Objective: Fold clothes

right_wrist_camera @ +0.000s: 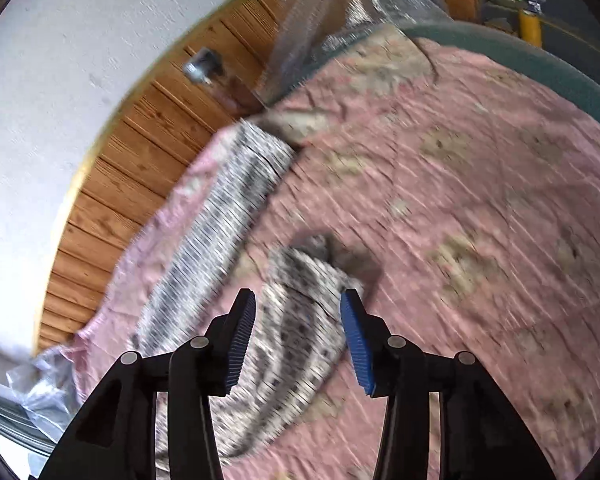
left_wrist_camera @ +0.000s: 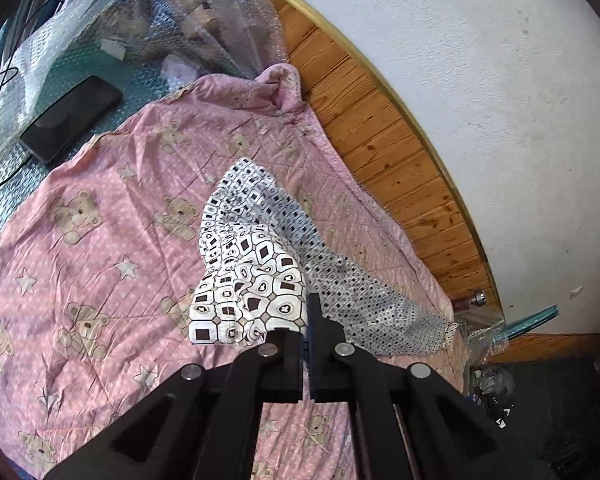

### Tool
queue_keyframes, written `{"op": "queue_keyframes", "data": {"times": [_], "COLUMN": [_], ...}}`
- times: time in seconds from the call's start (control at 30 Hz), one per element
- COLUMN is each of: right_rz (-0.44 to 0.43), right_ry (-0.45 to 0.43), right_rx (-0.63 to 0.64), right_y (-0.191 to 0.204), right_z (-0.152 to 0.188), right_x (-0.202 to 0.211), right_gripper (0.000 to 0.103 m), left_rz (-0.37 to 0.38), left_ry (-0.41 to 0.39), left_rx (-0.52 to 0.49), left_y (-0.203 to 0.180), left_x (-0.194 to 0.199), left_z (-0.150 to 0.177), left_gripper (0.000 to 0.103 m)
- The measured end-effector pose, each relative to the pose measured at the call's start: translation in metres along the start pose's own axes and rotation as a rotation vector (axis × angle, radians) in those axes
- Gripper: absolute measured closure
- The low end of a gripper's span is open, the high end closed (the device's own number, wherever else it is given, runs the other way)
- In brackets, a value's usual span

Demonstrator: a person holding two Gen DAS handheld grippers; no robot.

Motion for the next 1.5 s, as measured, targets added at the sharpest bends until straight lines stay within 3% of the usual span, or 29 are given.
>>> {"op": "queue_keyframes", "data": {"times": [0.13,0.3,0.33,0.37,0.4,0.53,0.6,0.67,0.77,0.9,1.0,1.13,1.23,1.37,1.5], "right_rz": [0.067,0.081,0.1,0.1,0.099,-0.036,-0.071,-0.043,0.05,0.193,0.272,0.285,0.208,0.177,0.125], "right_ry": [0.112,0.121,0.123,0.116,0.109,-0.104,-0.148,-0.141,-0.056,0.088,0.145,0.147,0.125,0.096,0.05], "right_rx": [0.008,0.041,0.059,0.068,0.076,0.086,0.049,0.046,0.021,-0.06,-0.121,-0.129,-0.128,-0.068,0.082], "right_y": [-0.033,-0.029,-0.024,-0.014,-0.004,0.054,0.058,0.046,-0.003,-0.09,-0.139,-0.156,-0.134,-0.085,-0.015], "right_z": [0.048,0.021,0.011,0.001,-0.009,-0.065,-0.078,-0.075,-0.044,0.017,0.05,0.056,0.032,-0.016,-0.07], "right_x": [-0.025,-0.075,-0.079,-0.075,-0.071,0.022,0.066,0.093,0.097,0.069,0.055,0.059,0.068,0.068,0.035], "right_gripper": [0.052,0.054,0.09,0.098,0.098,0.099,0.099,0.099,0.099,0.099,0.099,0.098,0.098,0.096,0.096], "left_rz": [-0.015,-0.027,-0.025,-0.021,-0.019,0.049,0.084,0.093,0.042,-0.105,-0.201,-0.265,-0.253,-0.195,-0.149], "left_ry": [0.0,-0.003,-0.011,-0.022,-0.035,-0.137,-0.18,-0.192,-0.123,0.046,0.127,0.151,0.101,0.004,-0.088], "left_rx": [0.034,0.003,-0.002,-0.005,-0.011,-0.021,-0.047,-0.071,-0.074,-0.014,0.034,0.057,0.089,0.04,0.006], "left_y": [0.013,0.008,0.004,-0.002,-0.008,-0.042,-0.057,-0.061,-0.033,0.041,0.088,0.112,0.108,0.069,0.031], "left_x": [-0.003,-0.006,-0.007,-0.008,-0.009,0.012,0.033,0.054,0.064,0.03,0.0,-0.016,-0.005,0.012,0.025], "left_z": [0.012,0.013,0.01,0.006,0.0,-0.04,-0.054,-0.051,-0.015,0.06,0.107,0.142,0.14,0.107,0.072], "left_gripper": [0.103,0.103,0.103,0.103,0.103,0.103,0.103,0.103,0.103,0.103,0.103,0.103,0.103,0.103,0.103]}}
Point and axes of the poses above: each gripper's, at about its wrist camera, not at the fingertips, and x roughly against the way its jaws point, y to its left, z to its underside, the point moved 6 cm from there along -x, roughly the way its jaws point, and after that the axes turned 9 degrees about -z, right-handed, at the moved point
